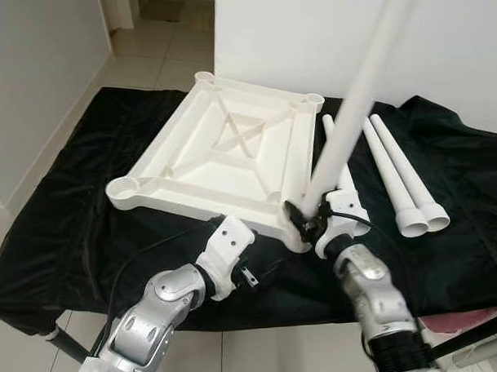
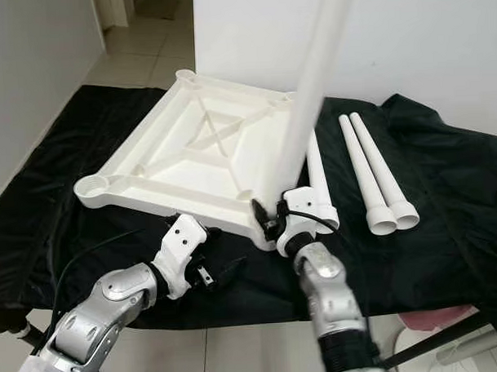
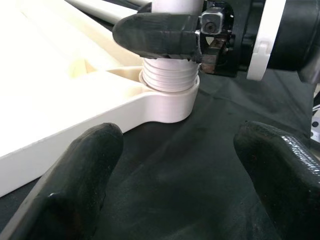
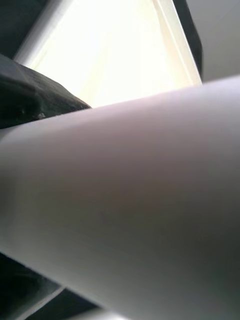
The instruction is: Building children table
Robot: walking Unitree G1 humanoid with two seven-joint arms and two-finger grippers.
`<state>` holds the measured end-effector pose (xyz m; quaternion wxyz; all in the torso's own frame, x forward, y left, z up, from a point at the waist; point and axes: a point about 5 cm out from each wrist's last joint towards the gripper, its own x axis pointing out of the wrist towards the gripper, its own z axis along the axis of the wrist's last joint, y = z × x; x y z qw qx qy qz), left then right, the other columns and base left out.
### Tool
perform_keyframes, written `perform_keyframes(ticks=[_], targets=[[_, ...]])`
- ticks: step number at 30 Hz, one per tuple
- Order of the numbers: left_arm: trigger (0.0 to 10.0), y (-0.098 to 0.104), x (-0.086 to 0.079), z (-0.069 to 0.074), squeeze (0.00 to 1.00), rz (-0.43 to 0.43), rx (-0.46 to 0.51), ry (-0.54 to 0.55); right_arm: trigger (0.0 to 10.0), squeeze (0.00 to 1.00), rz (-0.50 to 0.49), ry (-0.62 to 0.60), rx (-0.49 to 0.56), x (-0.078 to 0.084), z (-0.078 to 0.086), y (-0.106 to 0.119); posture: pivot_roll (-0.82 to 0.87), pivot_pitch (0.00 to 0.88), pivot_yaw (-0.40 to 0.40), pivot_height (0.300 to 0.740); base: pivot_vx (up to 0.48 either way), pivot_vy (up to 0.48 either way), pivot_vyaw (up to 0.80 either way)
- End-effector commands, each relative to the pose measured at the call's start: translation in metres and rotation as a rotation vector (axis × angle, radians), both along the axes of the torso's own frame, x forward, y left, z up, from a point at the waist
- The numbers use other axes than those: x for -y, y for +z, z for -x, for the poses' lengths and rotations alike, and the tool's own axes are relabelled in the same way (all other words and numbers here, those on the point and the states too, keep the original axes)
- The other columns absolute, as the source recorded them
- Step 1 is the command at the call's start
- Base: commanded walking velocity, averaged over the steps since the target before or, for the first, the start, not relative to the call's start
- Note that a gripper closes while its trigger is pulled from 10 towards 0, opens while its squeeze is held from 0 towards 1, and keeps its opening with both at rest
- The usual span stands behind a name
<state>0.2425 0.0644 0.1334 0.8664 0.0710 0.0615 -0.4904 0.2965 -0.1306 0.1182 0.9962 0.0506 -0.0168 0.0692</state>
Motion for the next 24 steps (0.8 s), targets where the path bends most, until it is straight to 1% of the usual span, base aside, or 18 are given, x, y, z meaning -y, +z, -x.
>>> perform_keyframes(ticks=[1,2,3,4,6,7,9,14,15,16,17,21,22,23,24], targets=[[10.0,0.004,0.0,0.0,0.0,0.005,0.022,-0.003,10.0,0.0,-0.024,-0.132,-0.075,0.011,0.006,-0.012,0.03,0.0,-0.102,0.74,0.0,0.0,0.0],[10.0,0.004,0.0,-0.001,0.0,0.004,0.024,-0.003,10.0,0.0,-0.041,-0.156,-0.084,0.0,0.011,-0.013,0.03,0.0,-0.102,0.74,0.0,0.0,0.0],[10.0,0.004,0.0,-0.001,0.0,0.004,0.024,-0.003,10.0,0.0,-0.041,-0.156,-0.084,0.0,0.011,-0.013,0.03,0.0,-0.102,0.74,0.0,0.0,0.0],[10.0,0.004,0.001,-0.001,0.0,0.005,0.024,-0.004,10.0,0.0,-0.044,-0.121,-0.078,-0.012,0.013,-0.012,0.04,0.0,-0.099,0.74,0.0,0.0,0.0],[10.0,0.004,0.001,-0.001,0.0,0.005,0.024,-0.004,10.0,0.0,-0.044,-0.121,-0.078,-0.012,0.013,-0.012,0.04,0.0,-0.099,0.74,0.0,0.0,0.0],[10.0,0.004,0.001,-0.001,0.0,0.007,0.023,-0.006,10.0,0.0,-0.049,-0.111,-0.068,-0.016,0.014,-0.009,0.03,0.0,-0.095,0.74,0.0,0.0,0.0],[10.0,0.004,0.001,0.0,0.0,0.004,0.022,-0.011,10.0,0.0,-0.049,-0.111,-0.068,-0.017,0.015,-0.008,0.03,0.0,-0.092,0.74,0.0,0.0,0.0],[10.0,0.003,0.001,0.0,0.0,0.001,0.02,-0.017,10.0,0.0,-0.054,-0.115,-0.069,-0.015,0.015,-0.008,0.03,0.0,-0.088,0.74,0.0,0.0,0.0],[10.0,0.003,0.001,0.0,0.0,0.001,0.02,-0.018,10.0,0.08,-0.052,-0.114,-0.056,-0.015,0.015,-0.007,0.03,0.0,-0.087,0.74,0.0,0.0,0.0],[10.0,0.003,0.001,0.0,0.0,0.001,0.02,-0.018,10.0,0.08,-0.052,-0.114,-0.056,-0.015,0.015,-0.007,0.03,0.0,-0.087,0.74,0.0,0.0,0.0],[10.0,0.003,0.002,0.001,0.0,0.001,0.019,-0.023,10.0,1.0,-0.066,-0.099,-0.019,-0.01,0.014,-0.002,0.03,0.0,-0.086,0.74,0.0,0.0,0.0],[10.0,0.003,0.003,0.003,0.0,0.001,0.016,-0.029,10.0,1.0,-0.069,-0.055,0.014,-0.005,0.013,0.003,0.03,0.0,-0.084,0.74,0.0,0.0,0.0],[10.0,0.003,0.004,0.003,0.0,0.002,0.016,-0.031,10.0,0.37,-0.059,-0.019,0.033,-0.002,0.012,0.007,0.03,0.0,-0.083,0.74,0.0,0.0,0.0],[10.0,0.003,0.004,0.003,0.0,0.002,0.016,-0.031,10.0,0.37,-0.059,-0.019,0.033,-0.002,0.012,0.007,0.03,0.0,-0.083,0.74,0.0,0.0,0.0],[10.0,0.003,0.004,0.002,0.0,0.003,0.015,-0.032,10.0,0.0,-0.047,0.003,0.052,0.001,0.011,0.01,0.03,0.0,-0.083,0.74,0.0,0.0,0.0]])
